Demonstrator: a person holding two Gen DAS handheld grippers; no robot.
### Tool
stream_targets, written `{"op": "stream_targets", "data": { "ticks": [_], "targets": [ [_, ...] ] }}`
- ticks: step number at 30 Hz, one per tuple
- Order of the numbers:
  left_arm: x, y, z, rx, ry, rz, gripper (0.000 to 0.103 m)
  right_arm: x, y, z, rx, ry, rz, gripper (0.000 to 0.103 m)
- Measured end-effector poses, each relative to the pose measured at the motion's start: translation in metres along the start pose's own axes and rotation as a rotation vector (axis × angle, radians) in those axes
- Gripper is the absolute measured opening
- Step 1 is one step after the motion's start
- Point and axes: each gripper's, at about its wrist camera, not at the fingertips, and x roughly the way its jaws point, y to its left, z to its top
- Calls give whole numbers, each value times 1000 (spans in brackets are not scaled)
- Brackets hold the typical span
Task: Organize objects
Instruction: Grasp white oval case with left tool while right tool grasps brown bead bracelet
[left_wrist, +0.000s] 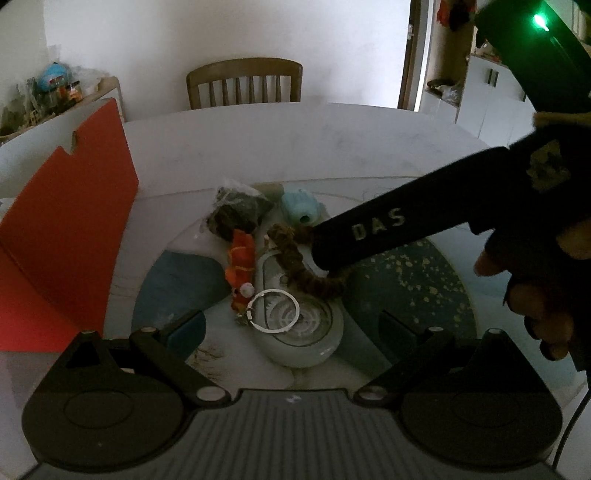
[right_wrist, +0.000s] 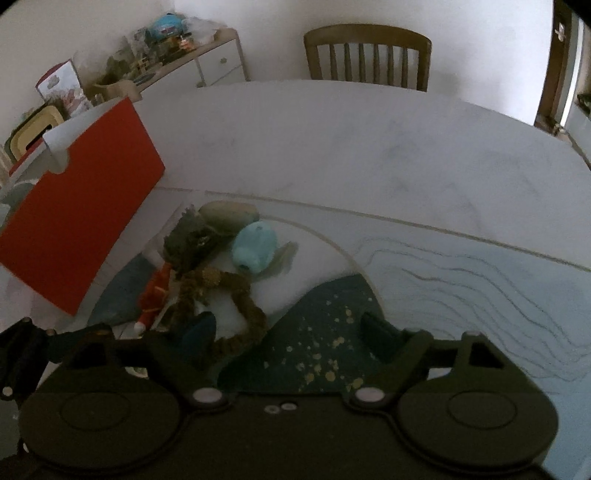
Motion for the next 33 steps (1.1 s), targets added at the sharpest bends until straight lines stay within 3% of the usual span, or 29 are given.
{"op": "stream_targets", "data": {
  "ticks": [11,16,21,26,33],
  "targets": [
    [6,-12,-7,-32,4,55,99,5,17,-2,-130,-23,-90,57],
    [1,-16,-5,-52,13,77,84,3,13,-2,-121,-32,-98,45],
    [-2,-16,1,-66,21,91,53,2,13,-1,-118,-33,-97,33],
    [-5,-8,4,-87,47,89,51,0,12,-1,-111,-33,-88,12],
    [-23,9,-4,-118,95,33,51,-8,10,-9,-79,-24,-69,7]
  ]
}}
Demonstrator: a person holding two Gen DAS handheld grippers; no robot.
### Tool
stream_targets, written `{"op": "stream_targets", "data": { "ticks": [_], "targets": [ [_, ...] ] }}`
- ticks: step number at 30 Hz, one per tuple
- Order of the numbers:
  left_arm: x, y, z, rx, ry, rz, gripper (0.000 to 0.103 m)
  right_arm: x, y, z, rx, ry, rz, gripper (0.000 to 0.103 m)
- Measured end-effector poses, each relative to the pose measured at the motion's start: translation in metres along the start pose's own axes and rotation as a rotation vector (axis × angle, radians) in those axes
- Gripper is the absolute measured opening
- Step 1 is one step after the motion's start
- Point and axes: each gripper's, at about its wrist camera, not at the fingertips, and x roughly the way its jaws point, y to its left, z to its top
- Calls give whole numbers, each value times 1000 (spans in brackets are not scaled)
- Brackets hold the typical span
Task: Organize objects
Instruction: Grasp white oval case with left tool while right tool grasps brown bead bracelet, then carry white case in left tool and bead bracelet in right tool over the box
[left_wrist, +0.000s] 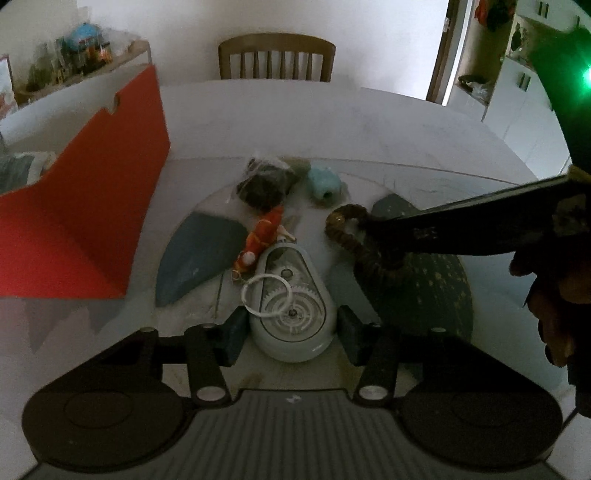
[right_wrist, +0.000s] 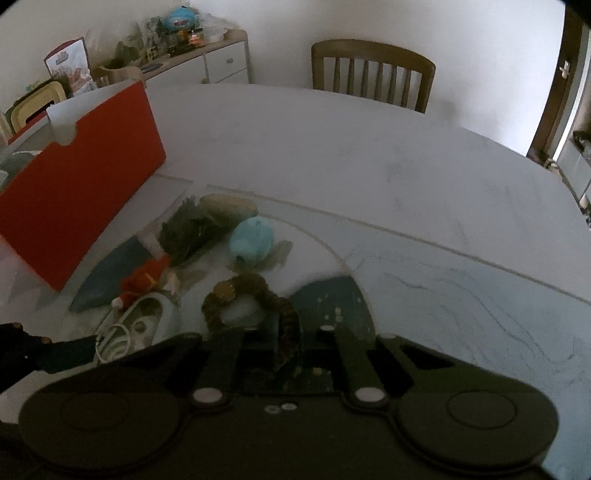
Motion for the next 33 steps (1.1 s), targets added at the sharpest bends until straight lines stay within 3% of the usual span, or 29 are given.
{"op": "stream_targets", "data": {
  "ticks": [13,21,33],
  "targets": [
    [-40,31,-4,-10,-8,-68,51,-48,3,-30,121,16,80,7],
    [-50,45,8,35,-42,-107,51,-79,18,-28,151,-37,68,7],
    [-88,74,33,106,-119,-237,51,-117,40,-8,241,-132,12,7]
  ]
}}
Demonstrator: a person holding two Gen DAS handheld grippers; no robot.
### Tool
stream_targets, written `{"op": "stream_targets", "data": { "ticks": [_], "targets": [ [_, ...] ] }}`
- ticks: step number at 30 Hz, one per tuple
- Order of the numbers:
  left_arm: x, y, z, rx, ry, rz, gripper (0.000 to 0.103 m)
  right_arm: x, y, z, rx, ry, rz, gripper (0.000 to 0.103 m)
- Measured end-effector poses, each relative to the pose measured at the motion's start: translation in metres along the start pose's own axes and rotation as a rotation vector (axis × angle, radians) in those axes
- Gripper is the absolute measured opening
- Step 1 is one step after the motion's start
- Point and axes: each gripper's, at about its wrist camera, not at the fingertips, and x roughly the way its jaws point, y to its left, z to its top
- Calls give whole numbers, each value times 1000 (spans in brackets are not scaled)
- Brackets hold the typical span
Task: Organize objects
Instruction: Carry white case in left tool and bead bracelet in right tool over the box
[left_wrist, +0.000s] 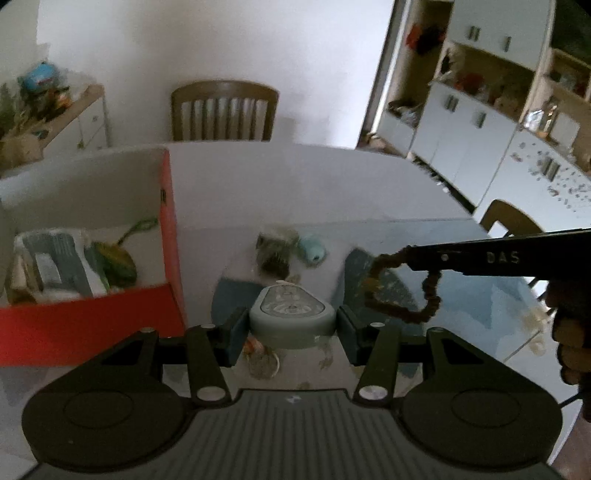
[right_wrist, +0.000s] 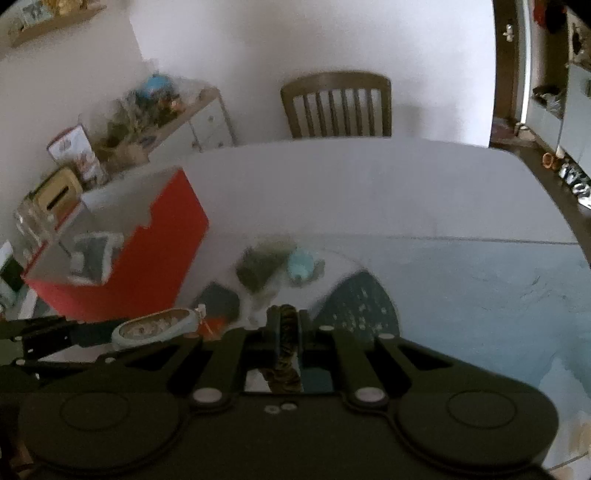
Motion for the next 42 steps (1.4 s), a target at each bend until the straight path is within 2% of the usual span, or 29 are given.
{"op": "stream_targets", "data": {
  "ticks": [4,9,25,35,42],
  "targets": [
    [-16,10,10,13,-38,-36,51,-11,15,9,22,-43,-6,7],
    [-36,31,24,16,-91,-45,51,-20,40,23,13,-98,-10,7],
    [-71,128,62,-4,-193,57,51,-3,135,63,-80,-182,14,7],
    [-50,185,80,-15,-166,112,51,40,188,76,-179,-169,-11,7],
    [-19,215,86,-24,-102,125,51,80,209,82,-223,-128,-54,7]
  ]
}}
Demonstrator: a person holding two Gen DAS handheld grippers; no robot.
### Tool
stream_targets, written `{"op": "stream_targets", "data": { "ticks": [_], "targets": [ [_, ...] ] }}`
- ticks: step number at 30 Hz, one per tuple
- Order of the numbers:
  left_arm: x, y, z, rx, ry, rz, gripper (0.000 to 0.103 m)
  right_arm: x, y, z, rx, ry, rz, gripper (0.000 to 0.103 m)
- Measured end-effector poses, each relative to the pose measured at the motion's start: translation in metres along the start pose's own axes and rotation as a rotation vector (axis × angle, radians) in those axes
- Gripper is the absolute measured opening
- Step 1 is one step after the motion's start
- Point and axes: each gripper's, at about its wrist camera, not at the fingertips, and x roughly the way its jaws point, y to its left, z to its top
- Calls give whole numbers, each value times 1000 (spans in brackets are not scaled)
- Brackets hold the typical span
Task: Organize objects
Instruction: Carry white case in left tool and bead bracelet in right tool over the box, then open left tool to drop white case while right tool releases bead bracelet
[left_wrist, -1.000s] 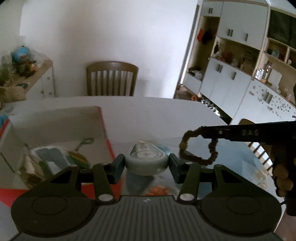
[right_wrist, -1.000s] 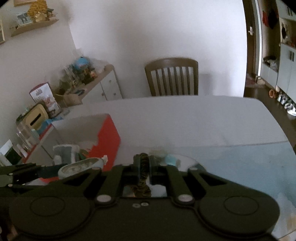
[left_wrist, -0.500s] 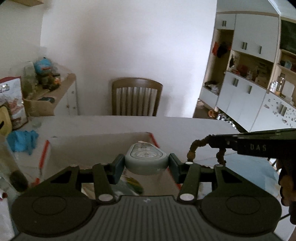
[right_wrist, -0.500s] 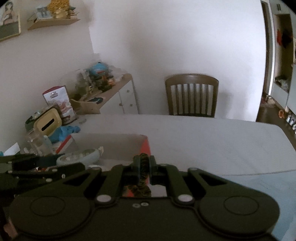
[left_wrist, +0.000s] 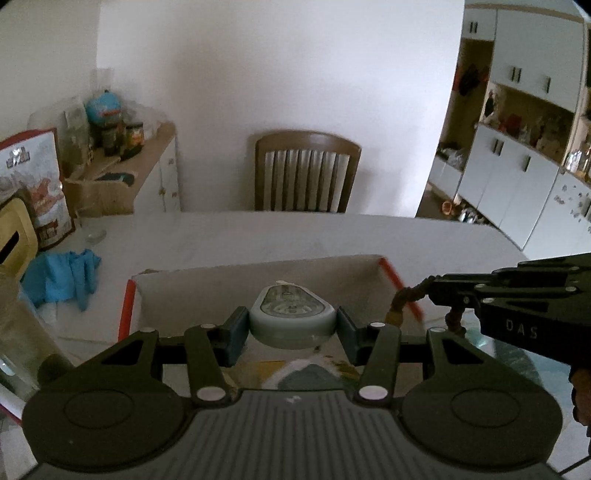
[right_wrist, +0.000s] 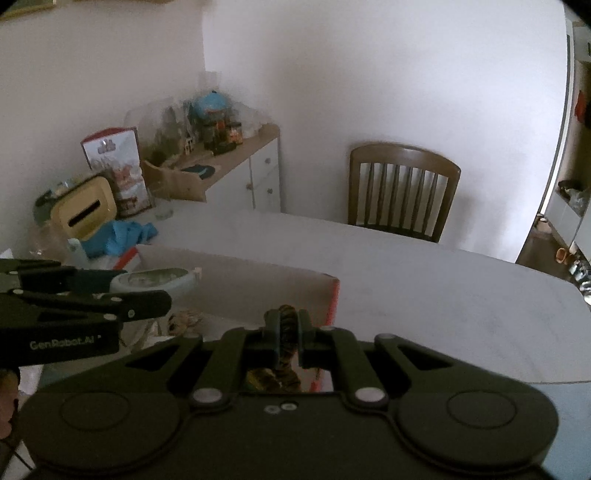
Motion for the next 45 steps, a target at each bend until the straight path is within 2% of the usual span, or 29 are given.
{"op": "stream_targets", "data": {
  "ticks": [5,14,21,26,33,36,45],
  "targets": [
    [26,14,1,13,55,13,51,31,15,0,-39,29,-51,7],
    [58,26,-4,33,153,11,51,66,29,-12,-93,100,-85,7],
    [75,28,-9,29,250,2,51,76,34,-20,-98,154,-58,8],
    [85,29,-11,19,309,-8,51,75,37,-25,-94,178,-20,13],
    [83,28,-14,24,312,-15,52,69,34,-26,-86,185,-2,19],
    [80,27,-12,19,309,-18,61,66,31,-26,-74,184,-4,26],
    [59,21,-10,32,257,-5,67,49,18,-27,-7,164,34,40]
  ]
}}
